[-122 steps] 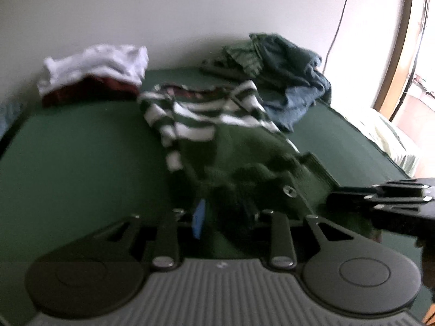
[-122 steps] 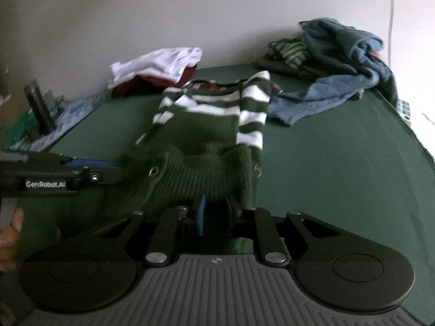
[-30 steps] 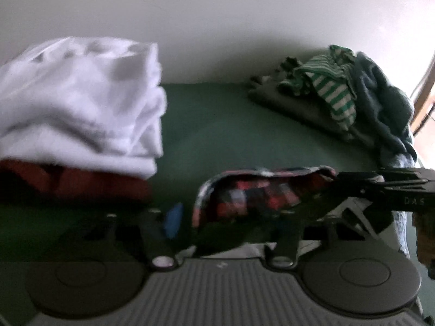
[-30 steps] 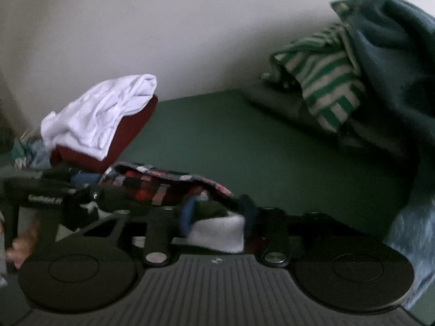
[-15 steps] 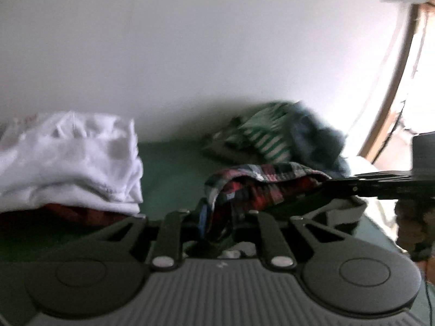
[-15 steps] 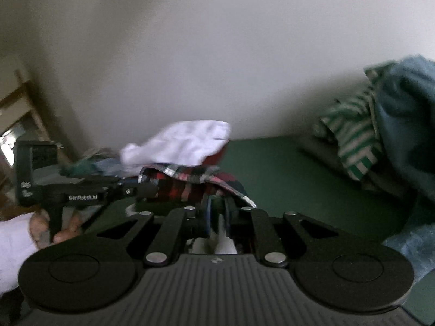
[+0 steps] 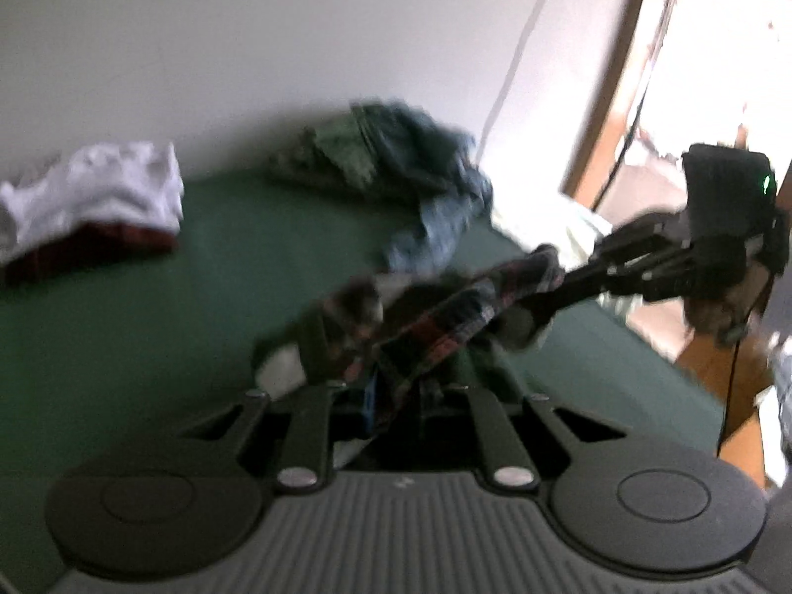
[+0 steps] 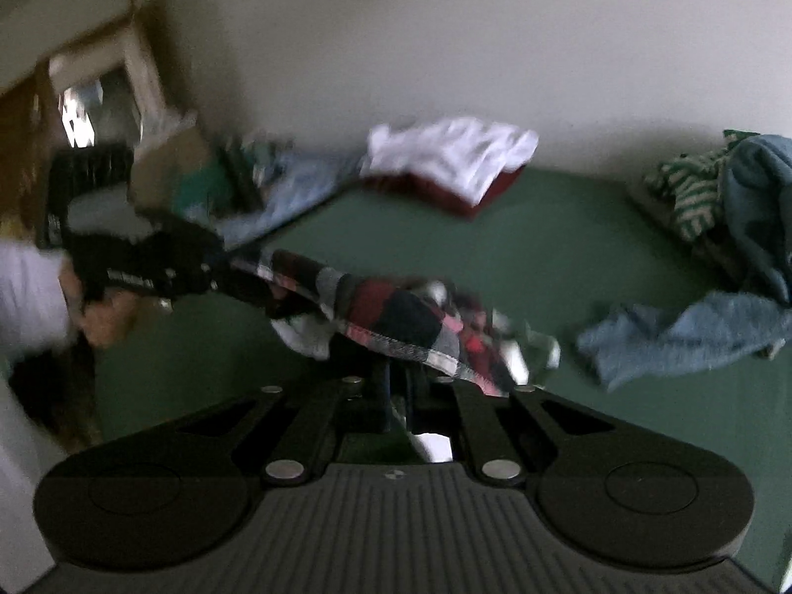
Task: Fold clothes
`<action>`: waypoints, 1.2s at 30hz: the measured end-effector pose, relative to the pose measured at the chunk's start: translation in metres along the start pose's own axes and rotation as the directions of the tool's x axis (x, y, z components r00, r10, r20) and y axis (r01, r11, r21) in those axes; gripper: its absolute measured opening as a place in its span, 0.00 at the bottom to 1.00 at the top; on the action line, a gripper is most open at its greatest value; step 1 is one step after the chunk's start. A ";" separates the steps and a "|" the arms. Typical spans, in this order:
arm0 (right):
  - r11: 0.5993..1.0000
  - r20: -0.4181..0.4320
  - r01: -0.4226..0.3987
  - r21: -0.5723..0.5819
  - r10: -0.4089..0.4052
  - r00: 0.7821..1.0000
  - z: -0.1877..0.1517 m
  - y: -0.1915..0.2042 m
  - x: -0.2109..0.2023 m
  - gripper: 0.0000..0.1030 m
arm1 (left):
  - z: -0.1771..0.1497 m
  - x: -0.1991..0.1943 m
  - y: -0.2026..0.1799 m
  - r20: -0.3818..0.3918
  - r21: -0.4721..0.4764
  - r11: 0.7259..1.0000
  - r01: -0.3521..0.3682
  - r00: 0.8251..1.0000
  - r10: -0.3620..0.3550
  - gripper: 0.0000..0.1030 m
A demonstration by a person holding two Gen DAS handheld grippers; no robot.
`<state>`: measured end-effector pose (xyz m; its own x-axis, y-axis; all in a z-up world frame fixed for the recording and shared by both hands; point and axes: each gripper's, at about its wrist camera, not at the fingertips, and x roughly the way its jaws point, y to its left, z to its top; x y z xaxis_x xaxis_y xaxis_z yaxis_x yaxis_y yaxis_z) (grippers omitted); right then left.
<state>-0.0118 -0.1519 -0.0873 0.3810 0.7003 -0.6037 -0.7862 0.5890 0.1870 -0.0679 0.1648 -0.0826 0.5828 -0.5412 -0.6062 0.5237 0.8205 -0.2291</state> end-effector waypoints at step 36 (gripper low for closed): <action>0.896 0.083 0.224 -0.383 -0.208 0.975 -0.036 0.074 -0.022 0.10 | -0.010 -0.032 -0.074 0.021 0.292 0.950 -0.109 0.994 0.107 0.10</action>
